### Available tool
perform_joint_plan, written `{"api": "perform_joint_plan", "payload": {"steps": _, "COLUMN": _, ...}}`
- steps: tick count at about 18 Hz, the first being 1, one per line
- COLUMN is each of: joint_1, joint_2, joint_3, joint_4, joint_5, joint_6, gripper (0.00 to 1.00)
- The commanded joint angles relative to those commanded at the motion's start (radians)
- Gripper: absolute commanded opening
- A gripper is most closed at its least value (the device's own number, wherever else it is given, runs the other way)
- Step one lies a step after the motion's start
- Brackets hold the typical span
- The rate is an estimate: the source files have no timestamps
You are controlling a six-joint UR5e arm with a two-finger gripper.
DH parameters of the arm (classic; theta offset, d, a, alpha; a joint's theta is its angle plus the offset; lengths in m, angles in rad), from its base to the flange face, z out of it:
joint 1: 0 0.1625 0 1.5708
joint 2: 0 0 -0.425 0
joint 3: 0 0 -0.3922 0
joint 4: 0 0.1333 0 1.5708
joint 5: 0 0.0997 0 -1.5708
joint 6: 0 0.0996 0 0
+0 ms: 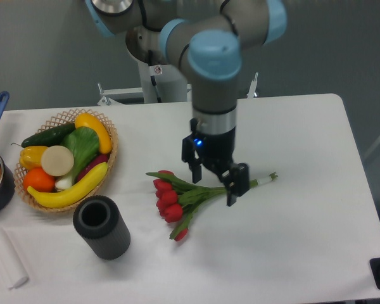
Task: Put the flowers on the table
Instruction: 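Open the gripper and lift it away from the tulip stems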
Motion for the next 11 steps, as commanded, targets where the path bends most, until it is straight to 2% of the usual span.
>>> {"api": "perform_joint_plan", "payload": {"steps": 5, "joint_1": 0.054, "joint_2": 0.005, "joint_3": 0.045, "joint_4": -0.087, "joint_5": -0.018, "joint_6": 0.138, "gripper": 1.0}}
{"api": "perform_joint_plan", "payload": {"steps": 8, "joint_1": 0.081, "joint_2": 0.031, "joint_3": 0.034, "joint_4": -0.149, "joint_5": -0.022, "joint_6": 0.239, "gripper": 1.0}}
{"api": "perform_joint_plan", "payload": {"steps": 11, "joint_1": 0.12, "joint_2": 0.069, "joint_3": 0.023, "joint_4": -0.236, "joint_5": -0.015, "joint_6": 0.383, "gripper": 1.0}}
